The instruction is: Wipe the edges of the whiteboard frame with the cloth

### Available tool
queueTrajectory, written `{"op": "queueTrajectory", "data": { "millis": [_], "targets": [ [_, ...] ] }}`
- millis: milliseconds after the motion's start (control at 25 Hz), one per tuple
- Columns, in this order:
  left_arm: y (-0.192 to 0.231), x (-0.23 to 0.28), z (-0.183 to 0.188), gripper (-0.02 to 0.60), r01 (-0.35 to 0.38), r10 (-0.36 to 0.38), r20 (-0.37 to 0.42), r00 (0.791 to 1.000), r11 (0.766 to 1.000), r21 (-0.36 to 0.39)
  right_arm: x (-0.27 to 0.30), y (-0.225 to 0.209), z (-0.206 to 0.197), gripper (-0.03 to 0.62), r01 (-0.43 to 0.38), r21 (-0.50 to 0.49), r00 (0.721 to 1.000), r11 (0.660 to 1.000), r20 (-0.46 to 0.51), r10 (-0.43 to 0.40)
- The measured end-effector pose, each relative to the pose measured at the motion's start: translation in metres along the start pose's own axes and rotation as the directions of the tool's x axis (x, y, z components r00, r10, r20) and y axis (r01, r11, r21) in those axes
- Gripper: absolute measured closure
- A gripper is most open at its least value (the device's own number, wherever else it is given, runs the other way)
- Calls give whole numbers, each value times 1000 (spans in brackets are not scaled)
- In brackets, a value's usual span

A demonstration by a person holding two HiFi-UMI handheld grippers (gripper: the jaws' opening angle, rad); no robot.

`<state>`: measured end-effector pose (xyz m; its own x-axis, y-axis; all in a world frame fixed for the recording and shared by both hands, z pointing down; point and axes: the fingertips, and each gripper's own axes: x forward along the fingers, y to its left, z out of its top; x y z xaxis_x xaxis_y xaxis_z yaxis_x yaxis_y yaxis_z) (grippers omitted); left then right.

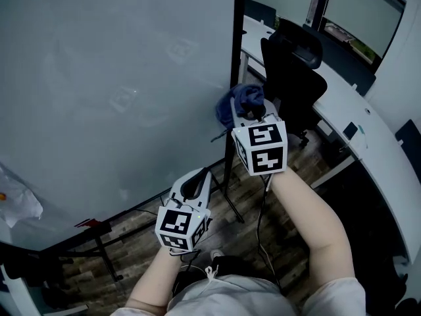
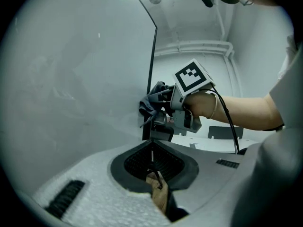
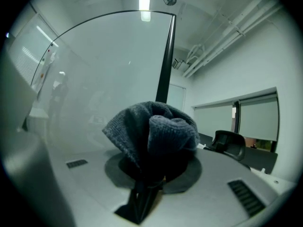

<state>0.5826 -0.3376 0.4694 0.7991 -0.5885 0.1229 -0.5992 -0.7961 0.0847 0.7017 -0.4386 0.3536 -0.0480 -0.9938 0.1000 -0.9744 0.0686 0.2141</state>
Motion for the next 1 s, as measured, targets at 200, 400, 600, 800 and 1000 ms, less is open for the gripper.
{"op": "queueTrajectory", "data": {
  "millis": [200, 400, 600, 800, 1000],
  "targets": [
    [-4, 3, -21, 557, -1, 0, -42, 999, 1000, -26, 4, 5, -36, 517, -29, 9, 998, 1000, -60, 29],
    [0, 5, -35, 557, -22, 20, -63, 998, 999, -36, 9, 9, -58, 517, -34, 15, 996, 999, -78, 36],
    [0, 8, -59, 557, -33, 24, -94, 995, 995, -98, 11, 19, -101, 517, -53, 18, 984, 998, -172, 55],
    [6, 12, -83, 557, -57, 39, -124, 991, 988, -147, 17, 30, -151, 517, -77, 48, 960, 996, -265, 87],
    [7, 12, -111, 557, -80, 50, -171, 984, 982, -169, 23, 38, -206, 517, -80, 127, 935, 989, -334, 119]
  ]
}}
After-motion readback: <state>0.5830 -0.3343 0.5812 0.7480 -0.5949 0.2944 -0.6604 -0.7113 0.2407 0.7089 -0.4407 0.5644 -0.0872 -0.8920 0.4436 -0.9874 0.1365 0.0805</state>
